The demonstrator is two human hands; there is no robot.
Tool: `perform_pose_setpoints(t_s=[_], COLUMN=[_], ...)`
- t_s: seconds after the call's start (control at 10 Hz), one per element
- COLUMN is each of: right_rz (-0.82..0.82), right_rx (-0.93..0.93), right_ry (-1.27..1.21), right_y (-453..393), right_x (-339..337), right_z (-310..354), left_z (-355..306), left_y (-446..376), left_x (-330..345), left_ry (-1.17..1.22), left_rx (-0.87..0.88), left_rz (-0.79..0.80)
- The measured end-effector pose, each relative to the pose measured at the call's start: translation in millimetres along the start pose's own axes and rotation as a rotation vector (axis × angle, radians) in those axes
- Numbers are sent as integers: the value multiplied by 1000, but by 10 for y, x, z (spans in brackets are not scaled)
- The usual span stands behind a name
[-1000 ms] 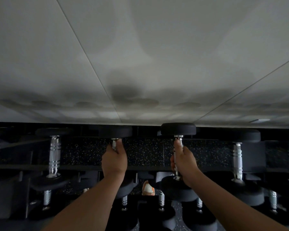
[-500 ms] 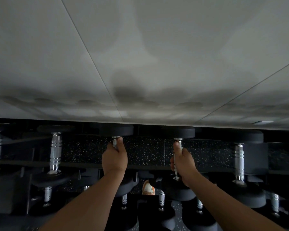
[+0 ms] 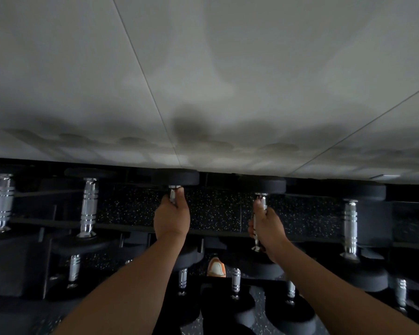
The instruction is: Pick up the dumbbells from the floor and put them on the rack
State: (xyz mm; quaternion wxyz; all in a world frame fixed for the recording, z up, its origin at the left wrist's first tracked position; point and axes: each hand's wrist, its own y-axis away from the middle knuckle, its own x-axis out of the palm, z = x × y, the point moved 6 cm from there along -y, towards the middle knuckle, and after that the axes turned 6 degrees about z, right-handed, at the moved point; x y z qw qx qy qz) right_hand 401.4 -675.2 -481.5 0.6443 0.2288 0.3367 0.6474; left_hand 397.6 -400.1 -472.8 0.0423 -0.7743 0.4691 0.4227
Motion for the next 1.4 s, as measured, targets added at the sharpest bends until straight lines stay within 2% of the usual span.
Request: perform_pose_setpoints(t_s=[0.2, 0.6, 1.0, 1.1, 1.2, 1.4], right_rz=[-8, -45, -45, -71, -112, -195], right_rx=[-54, -115, -136, -166, -166, -285], right_ry=[58, 151, 219, 421, 515, 504], right_y=[83, 78, 80, 167, 337, 850], right_x=[10, -36, -38, -8, 13, 50], right_z=[43, -14, -2, 66, 114, 222], left_z=[-14, 12, -21, -64, -175, -240], left_y=[1, 113, 149, 165, 235, 502], left_x=[1, -23, -31, -99, -298, -771], left_ry=[-14, 58, 33, 0, 4, 38], left_rx=[-1, -42, -27, 21, 129, 347], left_rz=[60, 302, 363, 359, 292, 232])
